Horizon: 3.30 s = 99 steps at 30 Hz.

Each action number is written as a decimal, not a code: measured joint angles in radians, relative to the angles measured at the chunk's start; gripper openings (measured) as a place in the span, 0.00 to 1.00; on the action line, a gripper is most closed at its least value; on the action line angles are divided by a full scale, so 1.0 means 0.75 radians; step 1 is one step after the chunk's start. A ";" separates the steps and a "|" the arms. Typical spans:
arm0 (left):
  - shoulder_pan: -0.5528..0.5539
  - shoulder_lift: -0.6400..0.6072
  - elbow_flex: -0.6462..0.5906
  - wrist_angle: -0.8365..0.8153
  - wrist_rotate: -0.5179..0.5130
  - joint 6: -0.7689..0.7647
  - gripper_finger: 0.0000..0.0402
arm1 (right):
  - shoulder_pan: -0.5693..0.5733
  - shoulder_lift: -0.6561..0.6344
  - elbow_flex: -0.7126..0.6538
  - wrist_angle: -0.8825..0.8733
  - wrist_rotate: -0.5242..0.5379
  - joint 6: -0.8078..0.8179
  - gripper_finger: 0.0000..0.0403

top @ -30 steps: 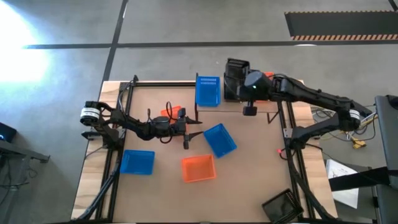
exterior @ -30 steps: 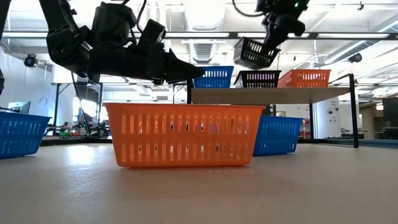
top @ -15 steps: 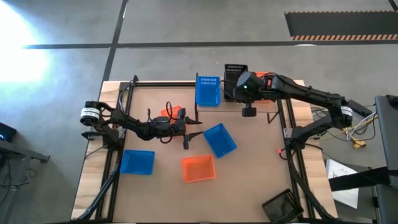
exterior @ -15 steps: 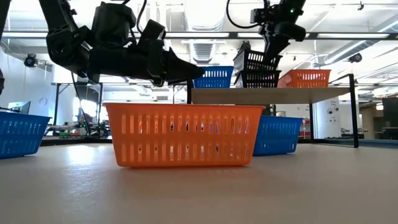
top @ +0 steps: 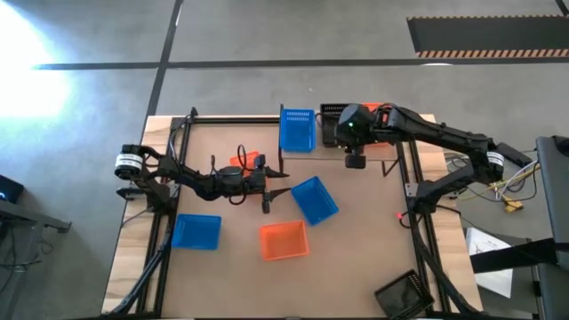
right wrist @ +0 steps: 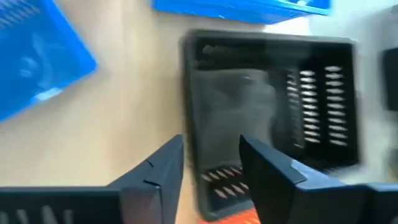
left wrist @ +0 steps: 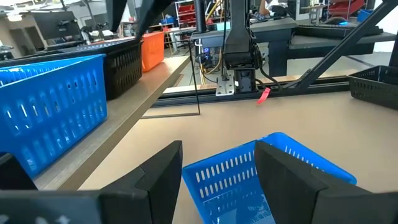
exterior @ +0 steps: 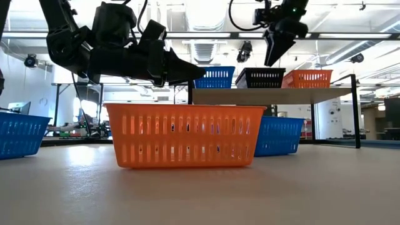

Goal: Stack baskets on shelf by color
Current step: Stack the top black bin on top of the black bin on the shelf, then adjust the orange bin on the shelf

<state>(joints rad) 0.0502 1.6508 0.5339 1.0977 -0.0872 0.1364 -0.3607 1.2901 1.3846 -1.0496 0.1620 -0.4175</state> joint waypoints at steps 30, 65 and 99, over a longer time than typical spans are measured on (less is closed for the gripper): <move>0.000 0.000 0.001 0.001 0.001 -0.034 0.46 | -0.009 0.050 0.148 0.046 -0.052 0.044 0.28; -0.001 0.000 0.000 -0.001 0.001 -0.035 0.46 | -0.108 0.181 0.154 -0.162 -0.252 -0.034 0.05; -0.006 0.000 -0.009 -0.022 0.002 -0.070 0.46 | -0.233 -0.190 0.090 -0.421 0.059 0.023 0.28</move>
<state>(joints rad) 0.0460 1.6508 0.5274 1.0813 -0.0860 0.0841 -0.5353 1.1475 1.4522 -1.3652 0.2060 -0.4002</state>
